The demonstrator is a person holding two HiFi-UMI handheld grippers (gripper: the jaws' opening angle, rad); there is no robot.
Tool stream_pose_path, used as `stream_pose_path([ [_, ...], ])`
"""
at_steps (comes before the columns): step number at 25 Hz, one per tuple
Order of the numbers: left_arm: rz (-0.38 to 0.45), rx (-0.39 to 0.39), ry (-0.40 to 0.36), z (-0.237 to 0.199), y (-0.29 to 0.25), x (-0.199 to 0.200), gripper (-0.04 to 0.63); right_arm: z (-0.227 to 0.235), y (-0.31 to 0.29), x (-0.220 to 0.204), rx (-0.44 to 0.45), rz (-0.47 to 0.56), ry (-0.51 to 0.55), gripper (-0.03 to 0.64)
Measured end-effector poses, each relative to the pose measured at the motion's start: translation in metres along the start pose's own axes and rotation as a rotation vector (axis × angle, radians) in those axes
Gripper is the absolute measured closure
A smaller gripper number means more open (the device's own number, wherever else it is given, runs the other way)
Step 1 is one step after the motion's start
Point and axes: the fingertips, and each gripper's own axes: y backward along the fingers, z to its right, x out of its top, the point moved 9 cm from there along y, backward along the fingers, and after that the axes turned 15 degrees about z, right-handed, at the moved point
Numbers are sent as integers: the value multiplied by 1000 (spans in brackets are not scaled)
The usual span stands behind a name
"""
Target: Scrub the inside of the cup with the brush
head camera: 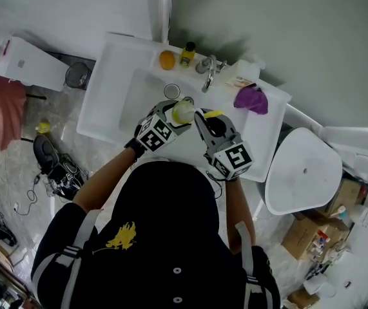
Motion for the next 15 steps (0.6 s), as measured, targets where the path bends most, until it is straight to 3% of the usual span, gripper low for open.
stream_pose_path([
  [2, -24, 7, 11, -1, -2, -5, 219, -23, -7, -6, 14, -21, 51, 558],
  [8, -68, -74, -66, 26, -8, -22, 219, -61, -39, -14, 132, -114, 206, 554],
  [11, -22, -83, -120, 37, -6, -12, 219, -42, -42, -8, 106, -101, 167, 558],
  [15, 46, -63, -130, 40, 3, -9, 219, -10, -24, 2, 2, -28, 26, 558],
])
